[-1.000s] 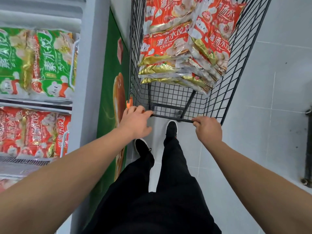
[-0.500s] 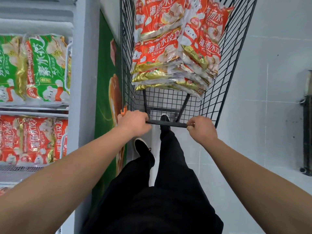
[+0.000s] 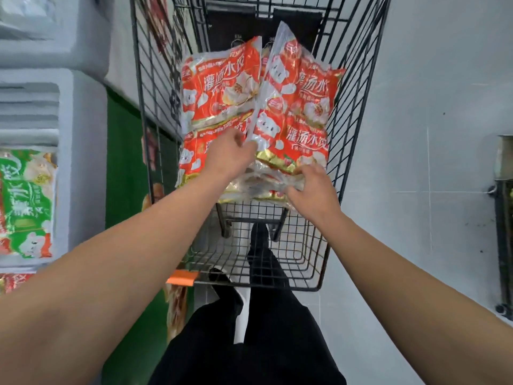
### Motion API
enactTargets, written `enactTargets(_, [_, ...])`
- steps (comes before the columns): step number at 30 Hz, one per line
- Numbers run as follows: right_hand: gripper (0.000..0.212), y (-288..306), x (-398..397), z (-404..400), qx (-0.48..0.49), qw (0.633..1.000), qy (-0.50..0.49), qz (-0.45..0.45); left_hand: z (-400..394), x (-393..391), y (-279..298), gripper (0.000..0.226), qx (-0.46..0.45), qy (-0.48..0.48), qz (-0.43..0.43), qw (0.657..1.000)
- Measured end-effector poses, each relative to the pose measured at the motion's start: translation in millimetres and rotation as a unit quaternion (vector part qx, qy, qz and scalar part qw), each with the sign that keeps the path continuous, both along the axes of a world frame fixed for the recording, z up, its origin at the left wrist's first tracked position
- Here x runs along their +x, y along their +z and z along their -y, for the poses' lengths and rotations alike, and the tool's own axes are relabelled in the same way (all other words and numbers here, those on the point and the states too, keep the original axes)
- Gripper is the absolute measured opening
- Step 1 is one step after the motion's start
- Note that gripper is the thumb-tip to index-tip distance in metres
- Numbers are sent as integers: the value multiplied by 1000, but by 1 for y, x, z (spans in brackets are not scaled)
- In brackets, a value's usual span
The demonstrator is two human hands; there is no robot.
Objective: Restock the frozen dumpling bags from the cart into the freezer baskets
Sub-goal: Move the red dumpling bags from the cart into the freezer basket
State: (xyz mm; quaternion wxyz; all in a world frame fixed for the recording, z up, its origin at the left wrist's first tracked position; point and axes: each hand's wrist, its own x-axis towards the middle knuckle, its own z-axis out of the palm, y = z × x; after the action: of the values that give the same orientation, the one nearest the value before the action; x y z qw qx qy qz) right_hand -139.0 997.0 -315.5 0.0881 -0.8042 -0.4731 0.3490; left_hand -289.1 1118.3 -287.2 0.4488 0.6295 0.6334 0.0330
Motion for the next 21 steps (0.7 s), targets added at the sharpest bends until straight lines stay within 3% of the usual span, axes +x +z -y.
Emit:
enactTargets(3, [43, -5, 18, -18, -4, 1000, -16, -11, -37, 36, -17, 31, -17, 62, -2, 998])
enactTargets(8, [43, -11, 29, -36, -4, 998, -60, -36, -52, 51, -38, 5, 1, 14, -71, 997])
enactTargets(12, [51, -13, 31, -55, 2, 985, -149, -83, -37, 15, -32, 15, -13, 31, -23, 999])
enactTargets(14, [54, -16, 32, -67, -5, 963, -234, -132, -29, -18, -32, 11, -47, 74, 10, 996])
enactTargets(17, [56, -33, 39, -85, -70, 913, -334, -224, -17, -62, -29, 28, -118, 144, 59, 981])
enactTargets(21, [22, -34, 20, -96, -106, 847, -374, -363, -3, -97, -30, 28, -171, 219, 79, 957])
